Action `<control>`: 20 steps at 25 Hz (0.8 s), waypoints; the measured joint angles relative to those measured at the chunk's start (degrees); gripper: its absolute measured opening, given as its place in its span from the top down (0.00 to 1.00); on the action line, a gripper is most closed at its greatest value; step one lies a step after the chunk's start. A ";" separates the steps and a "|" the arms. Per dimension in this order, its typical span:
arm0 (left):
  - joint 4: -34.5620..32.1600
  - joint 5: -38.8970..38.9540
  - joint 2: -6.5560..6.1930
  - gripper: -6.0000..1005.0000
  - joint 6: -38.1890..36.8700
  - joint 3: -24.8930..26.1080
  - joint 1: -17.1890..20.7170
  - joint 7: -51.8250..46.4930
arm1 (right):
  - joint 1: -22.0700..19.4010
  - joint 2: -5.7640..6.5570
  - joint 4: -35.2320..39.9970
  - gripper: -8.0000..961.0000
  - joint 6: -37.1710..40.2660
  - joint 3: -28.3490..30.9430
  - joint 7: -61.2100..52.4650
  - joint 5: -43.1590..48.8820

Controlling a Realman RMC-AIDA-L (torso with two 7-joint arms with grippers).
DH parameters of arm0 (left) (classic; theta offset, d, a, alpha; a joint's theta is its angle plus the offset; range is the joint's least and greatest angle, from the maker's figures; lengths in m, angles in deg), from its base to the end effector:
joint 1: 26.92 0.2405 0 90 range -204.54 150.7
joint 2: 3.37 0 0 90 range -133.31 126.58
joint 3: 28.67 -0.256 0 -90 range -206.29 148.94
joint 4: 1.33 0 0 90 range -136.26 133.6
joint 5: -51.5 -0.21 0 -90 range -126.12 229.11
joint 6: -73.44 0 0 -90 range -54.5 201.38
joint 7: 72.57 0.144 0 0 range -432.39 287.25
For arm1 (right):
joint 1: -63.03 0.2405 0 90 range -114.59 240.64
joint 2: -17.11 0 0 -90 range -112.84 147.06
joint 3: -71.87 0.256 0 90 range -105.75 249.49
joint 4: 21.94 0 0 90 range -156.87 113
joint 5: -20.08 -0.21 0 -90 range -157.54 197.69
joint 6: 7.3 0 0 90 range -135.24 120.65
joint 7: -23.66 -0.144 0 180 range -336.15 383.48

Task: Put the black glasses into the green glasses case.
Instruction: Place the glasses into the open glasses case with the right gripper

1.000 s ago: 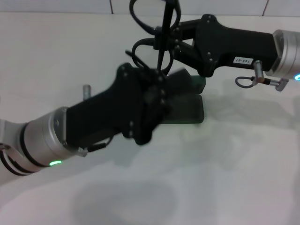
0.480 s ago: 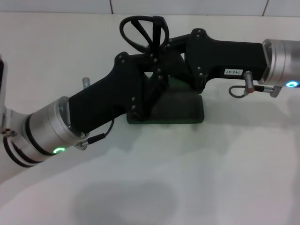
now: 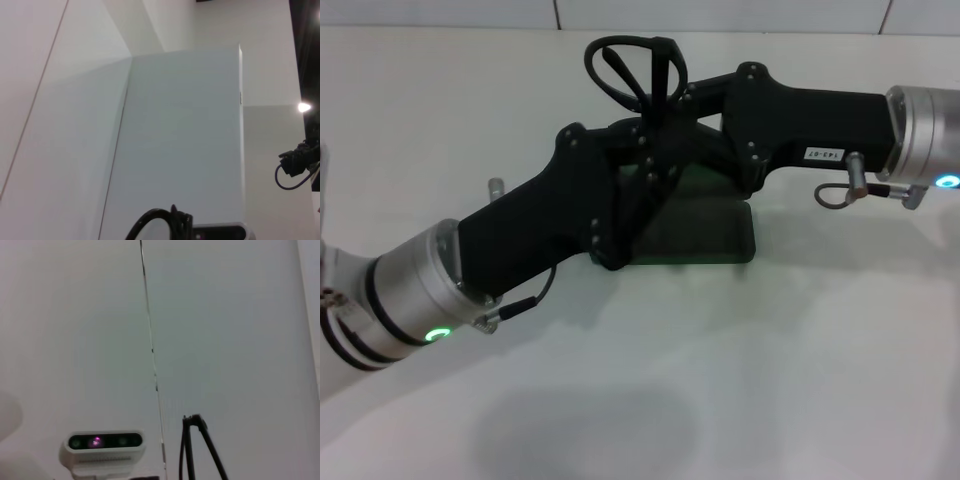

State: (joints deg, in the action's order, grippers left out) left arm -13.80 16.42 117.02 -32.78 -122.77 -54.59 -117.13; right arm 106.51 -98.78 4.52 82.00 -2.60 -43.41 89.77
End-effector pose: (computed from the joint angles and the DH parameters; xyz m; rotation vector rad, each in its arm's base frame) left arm -0.1978 0.2630 -0.0380 -2.3495 -0.2267 -1.7105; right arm 0.1298 0.3576 -0.0279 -2.8320 0.1051 1.2488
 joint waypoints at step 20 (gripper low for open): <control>0.08 -1.58 -8.88 0.95 -6.96 0.12 10.64 -1.75 | 10.36 -0.18 24.47 0.90 -13.46 -8.08 -36.18 46.18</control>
State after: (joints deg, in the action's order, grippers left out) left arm -13.73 14.84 108.14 -39.74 -122.65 -43.95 -118.88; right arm 116.87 -98.96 28.99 68.54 -10.68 -79.59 135.95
